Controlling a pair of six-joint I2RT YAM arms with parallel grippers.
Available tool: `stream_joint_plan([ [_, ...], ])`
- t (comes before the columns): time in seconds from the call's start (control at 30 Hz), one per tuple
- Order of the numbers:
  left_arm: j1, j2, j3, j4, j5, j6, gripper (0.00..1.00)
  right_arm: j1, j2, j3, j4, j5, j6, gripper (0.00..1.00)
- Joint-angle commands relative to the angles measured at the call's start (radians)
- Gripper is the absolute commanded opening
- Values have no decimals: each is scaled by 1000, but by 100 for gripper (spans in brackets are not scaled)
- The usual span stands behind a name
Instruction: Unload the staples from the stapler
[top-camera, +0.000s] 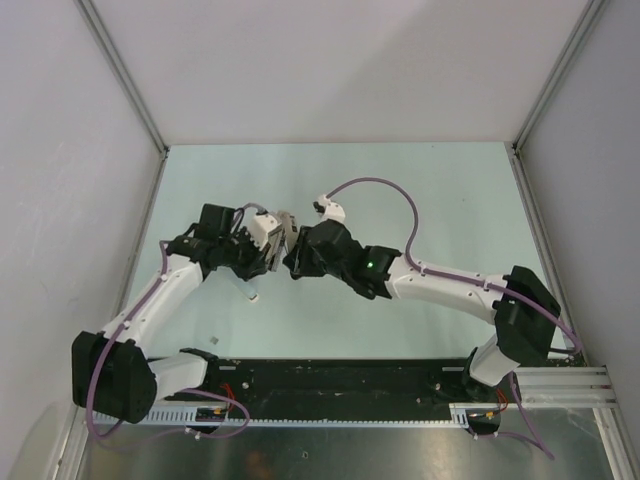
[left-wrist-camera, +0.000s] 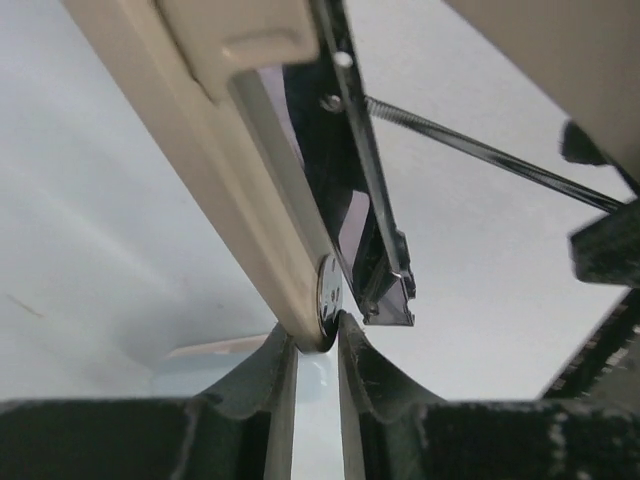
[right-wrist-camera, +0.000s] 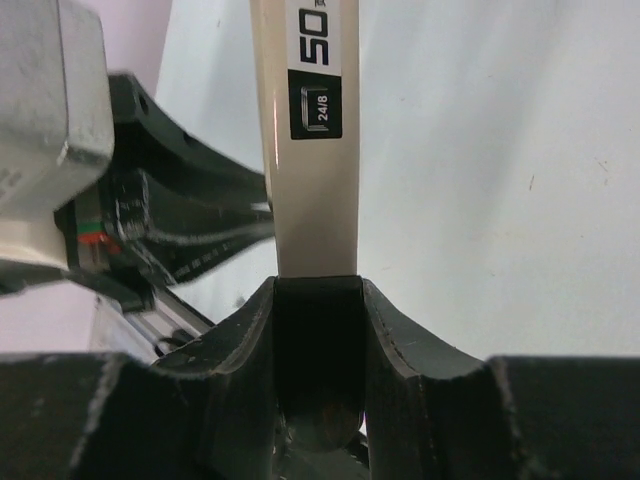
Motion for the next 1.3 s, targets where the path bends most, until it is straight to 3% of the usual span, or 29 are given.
stream_joint_plan([
  [0.0, -31, -50, -14, 153, -134, 157, 13, 4, -55, -92, 75, -102, -187, 0],
  [0.2, -126, -39, -80, 288, -337, 262, 12, -1, -157, -243, 154, -134, -275, 0],
  [0.5, -266, -39, -206, 557, -629, 422, 7, -4, -214, -318, 142, -121, -347, 0],
  [0.6, -305, -54, -293, 729, -721, 519, 7, -4, -221, -347, 158, -119, -358, 0],
  [0.97, -439, -93, -491, 1027, -857, 788, 6, -8, -208, -387, 208, -113, -363, 0],
  [1.13, -473, -94, -461, 1011, -873, 700, 6, -11, -209, -387, 241, -110, -349, 0],
  [1.27, -481, -86, -299, 733, -804, 435, 8, -26, -212, -381, 321, -106, -322, 0],
])
